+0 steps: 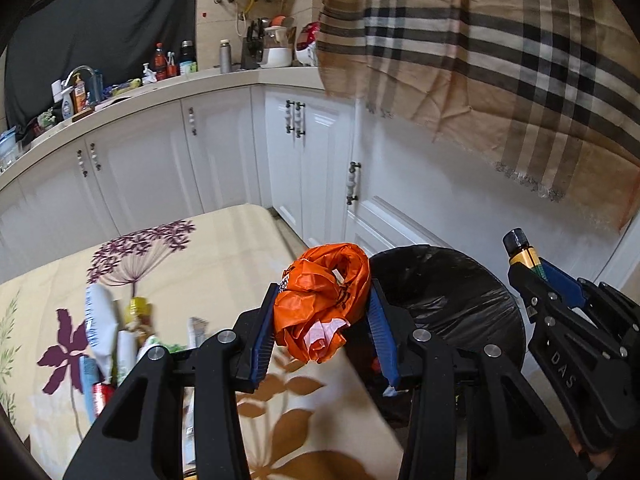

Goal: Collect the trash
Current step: 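Carry the green bottle and orange bag over the black bin, then open the left tool over the bin while the right tool opens, dropping bag and bottle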

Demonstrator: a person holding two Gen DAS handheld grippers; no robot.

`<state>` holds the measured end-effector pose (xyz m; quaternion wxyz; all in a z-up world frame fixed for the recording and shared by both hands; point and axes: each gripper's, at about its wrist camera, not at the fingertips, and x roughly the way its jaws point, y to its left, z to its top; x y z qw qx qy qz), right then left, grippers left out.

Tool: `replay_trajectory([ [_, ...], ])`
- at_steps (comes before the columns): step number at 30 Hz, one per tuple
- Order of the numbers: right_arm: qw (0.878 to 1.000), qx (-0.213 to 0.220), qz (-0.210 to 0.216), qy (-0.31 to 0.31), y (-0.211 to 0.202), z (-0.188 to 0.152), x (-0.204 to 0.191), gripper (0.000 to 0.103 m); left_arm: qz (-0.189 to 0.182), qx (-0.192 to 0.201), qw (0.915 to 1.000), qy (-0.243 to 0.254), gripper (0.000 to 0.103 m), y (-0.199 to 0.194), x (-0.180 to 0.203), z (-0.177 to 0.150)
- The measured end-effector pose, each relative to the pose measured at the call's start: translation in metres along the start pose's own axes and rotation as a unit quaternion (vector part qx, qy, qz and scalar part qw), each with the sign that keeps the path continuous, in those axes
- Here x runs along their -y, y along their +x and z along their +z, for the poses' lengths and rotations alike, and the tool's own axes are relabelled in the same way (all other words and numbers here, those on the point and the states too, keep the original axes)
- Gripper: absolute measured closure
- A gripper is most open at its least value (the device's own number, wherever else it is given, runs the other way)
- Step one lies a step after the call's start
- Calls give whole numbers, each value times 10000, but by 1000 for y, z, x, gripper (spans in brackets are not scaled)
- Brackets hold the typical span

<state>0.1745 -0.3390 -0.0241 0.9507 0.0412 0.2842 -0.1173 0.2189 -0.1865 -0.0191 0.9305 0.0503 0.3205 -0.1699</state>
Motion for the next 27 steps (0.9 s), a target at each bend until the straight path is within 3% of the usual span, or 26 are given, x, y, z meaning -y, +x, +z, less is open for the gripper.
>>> replay_trajectory([
  [27, 9980, -245, -477, 320, 47, -9, 35, 80, -34, -279, 9984, 500, 58, 63, 53, 17],
])
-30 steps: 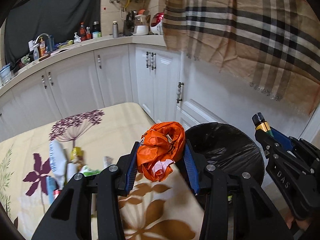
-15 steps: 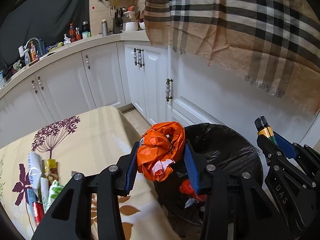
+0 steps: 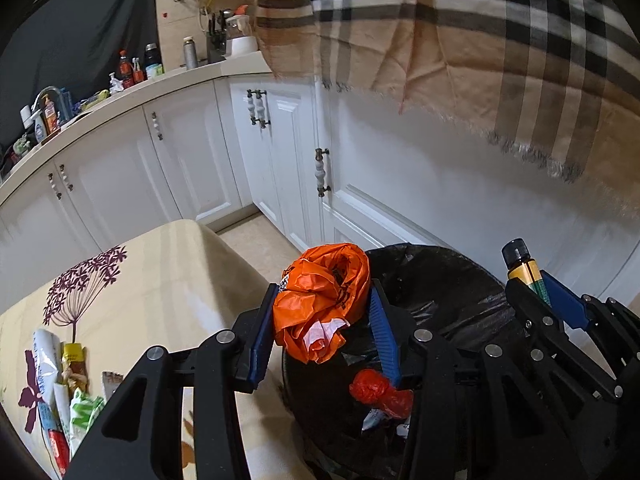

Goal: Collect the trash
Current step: 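Open the left tool over the bin while the right tool opens, dropping bag and bottle, then move back to the table and grasp the gold can with the right tool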

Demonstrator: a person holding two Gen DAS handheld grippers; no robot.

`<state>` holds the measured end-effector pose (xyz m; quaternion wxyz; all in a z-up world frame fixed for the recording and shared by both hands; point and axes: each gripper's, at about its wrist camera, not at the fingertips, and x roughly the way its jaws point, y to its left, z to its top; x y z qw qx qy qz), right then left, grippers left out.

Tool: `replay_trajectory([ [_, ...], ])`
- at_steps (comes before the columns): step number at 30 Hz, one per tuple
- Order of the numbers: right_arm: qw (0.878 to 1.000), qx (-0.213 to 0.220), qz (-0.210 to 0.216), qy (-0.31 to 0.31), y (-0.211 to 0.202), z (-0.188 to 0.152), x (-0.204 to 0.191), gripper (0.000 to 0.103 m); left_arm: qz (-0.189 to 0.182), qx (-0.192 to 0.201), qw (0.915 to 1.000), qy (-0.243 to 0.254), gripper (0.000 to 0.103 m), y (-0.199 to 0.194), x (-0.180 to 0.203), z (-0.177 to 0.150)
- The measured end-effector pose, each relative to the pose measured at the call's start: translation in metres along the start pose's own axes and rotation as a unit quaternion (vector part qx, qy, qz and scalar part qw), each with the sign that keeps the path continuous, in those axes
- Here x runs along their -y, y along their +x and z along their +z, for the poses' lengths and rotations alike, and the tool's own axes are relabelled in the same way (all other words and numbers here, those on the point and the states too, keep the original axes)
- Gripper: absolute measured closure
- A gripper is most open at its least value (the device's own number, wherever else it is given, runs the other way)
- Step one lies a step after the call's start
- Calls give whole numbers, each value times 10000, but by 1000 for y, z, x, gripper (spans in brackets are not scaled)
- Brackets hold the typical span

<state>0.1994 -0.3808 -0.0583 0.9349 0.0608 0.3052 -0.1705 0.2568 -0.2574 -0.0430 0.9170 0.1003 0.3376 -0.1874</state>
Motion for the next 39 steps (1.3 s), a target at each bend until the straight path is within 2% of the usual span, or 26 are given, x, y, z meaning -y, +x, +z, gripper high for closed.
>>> replay_trajectory([
  [2, 10000, -33, -11, 15, 5, 0, -1, 78, 36, 2, 10000, 68, 53, 2, 2, -1],
  [5, 10000, -27, -66, 23, 7, 0, -1, 62, 42, 2, 10000, 59, 48, 2, 2, -1],
  [14, 9999, 58, -151, 19, -6, -1, 0, 61, 61, 69, 10000, -35, 41, -10, -5, 0],
  [19, 9999, 98, -60, -23, -22, -2, -8, 61, 128, 176, 9997, -79, 40, -30, -16, -4],
  [26, 9994, 135, 284, -145, -54, -10, -33, 61, 381, 342, 9984, -229, 40, -71, -48, -22],
  [39, 9895, -22, 1210, -793, -108, -48, -122, 61, 1117, 188, 9905, -786, 39, -132, -134, -90],
])
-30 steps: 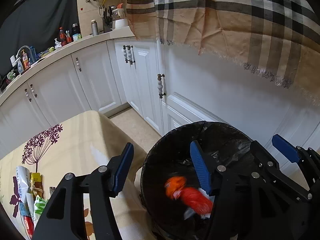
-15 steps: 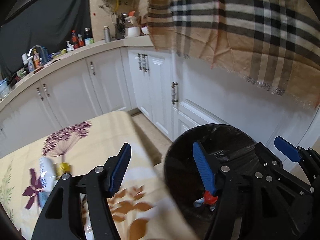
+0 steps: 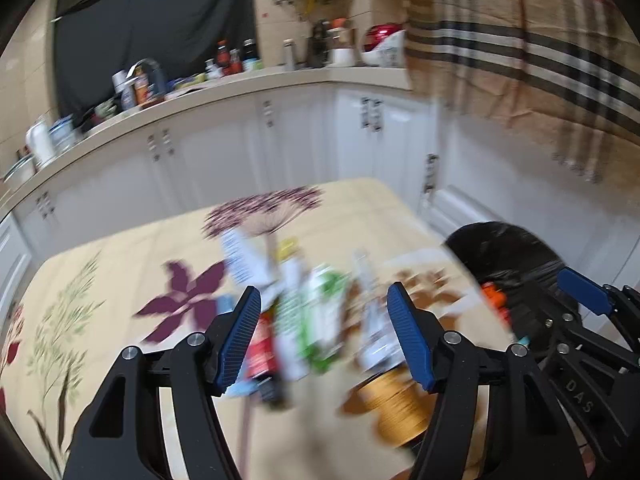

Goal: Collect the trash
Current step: 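Move back to the table and grasp the gold can with the right tool, then grasp the red spray can with the left tool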

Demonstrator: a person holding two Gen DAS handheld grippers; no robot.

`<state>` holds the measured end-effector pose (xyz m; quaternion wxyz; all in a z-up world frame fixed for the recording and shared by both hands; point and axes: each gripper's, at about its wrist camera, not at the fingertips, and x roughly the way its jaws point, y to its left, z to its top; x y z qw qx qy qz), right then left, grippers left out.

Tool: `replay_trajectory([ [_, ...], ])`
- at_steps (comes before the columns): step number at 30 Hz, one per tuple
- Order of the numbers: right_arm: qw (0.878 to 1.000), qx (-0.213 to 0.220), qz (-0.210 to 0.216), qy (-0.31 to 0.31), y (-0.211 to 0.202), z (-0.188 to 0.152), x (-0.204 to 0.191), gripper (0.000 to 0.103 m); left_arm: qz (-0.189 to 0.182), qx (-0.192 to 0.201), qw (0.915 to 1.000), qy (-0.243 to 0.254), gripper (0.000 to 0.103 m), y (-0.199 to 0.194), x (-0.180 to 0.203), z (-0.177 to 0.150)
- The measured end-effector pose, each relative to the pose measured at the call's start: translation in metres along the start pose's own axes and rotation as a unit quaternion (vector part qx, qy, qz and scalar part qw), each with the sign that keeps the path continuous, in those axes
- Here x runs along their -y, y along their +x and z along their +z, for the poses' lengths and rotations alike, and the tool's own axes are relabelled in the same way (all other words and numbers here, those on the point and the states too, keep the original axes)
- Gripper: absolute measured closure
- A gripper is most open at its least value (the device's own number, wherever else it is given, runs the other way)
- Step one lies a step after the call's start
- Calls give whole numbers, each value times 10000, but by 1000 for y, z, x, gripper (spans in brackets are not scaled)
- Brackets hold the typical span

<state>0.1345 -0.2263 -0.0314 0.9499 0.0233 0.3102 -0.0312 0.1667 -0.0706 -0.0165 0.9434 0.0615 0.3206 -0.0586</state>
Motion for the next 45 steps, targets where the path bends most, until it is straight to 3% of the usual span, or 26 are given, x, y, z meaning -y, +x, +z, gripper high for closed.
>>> replay_trajectory([
  [8, 9976, -258, 495, -413, -4, -18, -56, 61, 455, -225, 9979, -401, 39, -13, -61, -33],
  [16, 9947, -462, 692, -602, -1, -25, -82, 61, 813, -445, 9934, -683, 39, -20, -105, -62],
  [23, 9904, -874, 790, -723, 10, -29, -94, 61, 906, -593, 9898, -926, 39, -20, -128, -74],
  [25, 9887, -1015, 835, -723, 15, -31, -96, 63, 864, -600, 9895, -994, 39, -21, -131, -75],
  [29, 9856, -1195, 912, -778, 20, -35, -99, 80, 825, -594, 9900, -976, 39, -20, -131, -75],
  [35, 9851, -1155, 947, -857, 16, -36, -102, 80, 741, -565, 9909, -970, 39, -21, -126, -73],
  [45, 9919, -606, 814, -761, 1, -16, -88, 80, 493, -524, 9936, -867, 39, -13, -102, -60],
])
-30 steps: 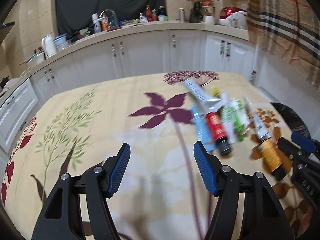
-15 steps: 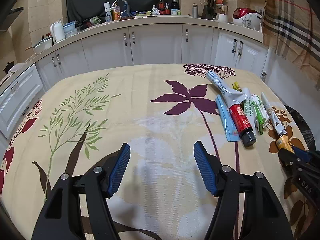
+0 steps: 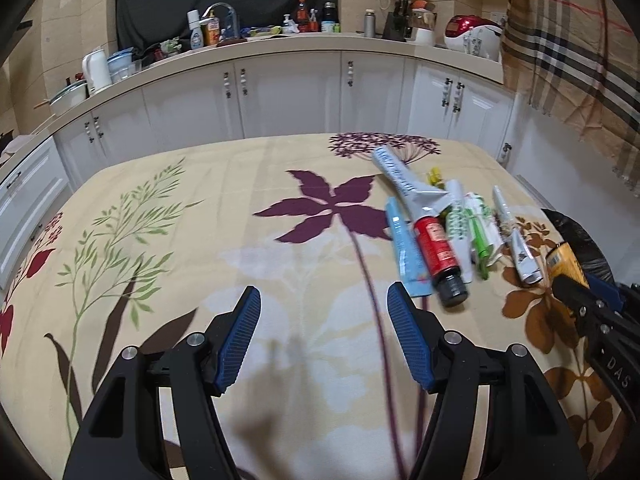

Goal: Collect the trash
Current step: 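Grasp the red spray can with the left tool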

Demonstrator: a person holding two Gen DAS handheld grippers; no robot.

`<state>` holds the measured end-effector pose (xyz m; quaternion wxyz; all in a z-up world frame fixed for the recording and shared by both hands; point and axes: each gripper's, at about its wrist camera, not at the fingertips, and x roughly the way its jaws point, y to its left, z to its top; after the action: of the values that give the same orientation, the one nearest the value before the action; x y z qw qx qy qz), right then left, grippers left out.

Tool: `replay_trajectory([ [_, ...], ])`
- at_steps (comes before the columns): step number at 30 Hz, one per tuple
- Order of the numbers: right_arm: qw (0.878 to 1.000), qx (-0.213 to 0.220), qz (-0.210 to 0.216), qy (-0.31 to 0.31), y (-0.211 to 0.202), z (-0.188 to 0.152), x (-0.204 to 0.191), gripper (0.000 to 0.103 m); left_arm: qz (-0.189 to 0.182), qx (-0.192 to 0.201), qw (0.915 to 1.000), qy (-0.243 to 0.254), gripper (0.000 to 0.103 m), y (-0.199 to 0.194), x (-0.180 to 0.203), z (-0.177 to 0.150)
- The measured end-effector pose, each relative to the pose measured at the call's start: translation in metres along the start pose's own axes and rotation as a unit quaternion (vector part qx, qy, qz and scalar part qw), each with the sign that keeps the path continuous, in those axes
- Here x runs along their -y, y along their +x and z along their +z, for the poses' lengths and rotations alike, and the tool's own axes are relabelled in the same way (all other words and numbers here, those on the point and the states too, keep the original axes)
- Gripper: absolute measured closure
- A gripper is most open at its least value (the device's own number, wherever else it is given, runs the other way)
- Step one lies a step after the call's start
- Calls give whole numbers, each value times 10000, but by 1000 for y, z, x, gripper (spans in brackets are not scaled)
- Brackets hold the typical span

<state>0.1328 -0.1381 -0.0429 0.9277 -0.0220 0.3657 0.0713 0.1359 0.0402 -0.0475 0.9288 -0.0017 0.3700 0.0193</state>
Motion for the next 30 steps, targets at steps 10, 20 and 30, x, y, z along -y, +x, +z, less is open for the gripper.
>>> replay_trajectory([
  [10, 9996, 139, -135, 187, 15, 21, 29, 80, -218, -41, 9997, 142, 39, 17, 34, 18],
  [20, 9994, 172, -37, 306, 27, 30, 45, 80, -272, -266, 9985, 394, 54, 39, 61, 27],
  [30, 9991, 122, 53, 395, 32, 28, 54, 80, -380, -515, 9970, 438, 61, 50, 66, 25],
])
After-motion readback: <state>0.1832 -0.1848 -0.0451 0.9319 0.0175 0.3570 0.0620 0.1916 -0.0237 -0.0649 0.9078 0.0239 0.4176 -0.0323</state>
